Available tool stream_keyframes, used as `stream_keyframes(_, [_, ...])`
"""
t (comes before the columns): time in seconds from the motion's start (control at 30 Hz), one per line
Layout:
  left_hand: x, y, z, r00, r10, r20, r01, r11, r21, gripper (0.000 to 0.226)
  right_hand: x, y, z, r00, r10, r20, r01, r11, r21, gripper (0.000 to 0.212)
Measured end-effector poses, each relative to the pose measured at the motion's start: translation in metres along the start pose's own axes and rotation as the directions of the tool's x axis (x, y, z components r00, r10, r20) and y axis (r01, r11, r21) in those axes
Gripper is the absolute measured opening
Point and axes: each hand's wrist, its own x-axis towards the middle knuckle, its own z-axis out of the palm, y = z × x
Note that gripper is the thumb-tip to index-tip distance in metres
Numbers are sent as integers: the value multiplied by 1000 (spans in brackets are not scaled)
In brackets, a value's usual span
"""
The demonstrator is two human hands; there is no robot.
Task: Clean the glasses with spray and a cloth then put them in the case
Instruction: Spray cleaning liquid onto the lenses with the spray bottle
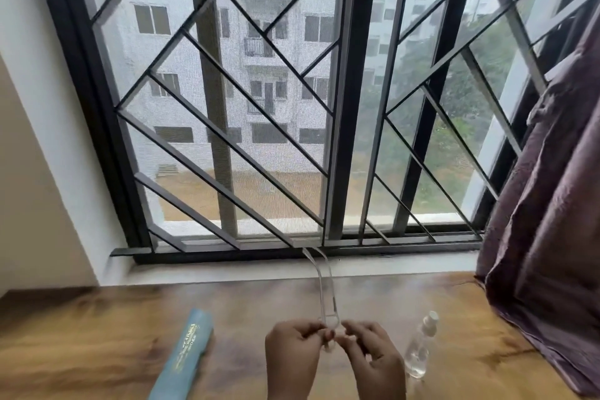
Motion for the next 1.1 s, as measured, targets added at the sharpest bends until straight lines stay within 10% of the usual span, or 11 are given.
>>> stream_keyframes(0.13, [6, -5, -14, 987, -137, 88, 151, 974, -171, 16, 16, 25, -10, 933, 359, 27, -359, 933, 7, 42])
stream_keyframes(0.23, [10, -9, -19, 955, -235, 182, 278, 923, -268, 7, 24, 39, -13, 841, 520, 148, -532, 844, 59, 17])
stream_keyframes(0.73, [45, -76, -32, 904, -416, -103, 413, 909, -48, 15, 12, 65, 3, 710, 632, 309, -629, 767, -124, 15])
stream_keyframes(1.1, [46, -87, -30, 913, -372, -166, 390, 916, 94, 30, 13, 65, 5, 707, 631, 318, -622, 770, -143, 57])
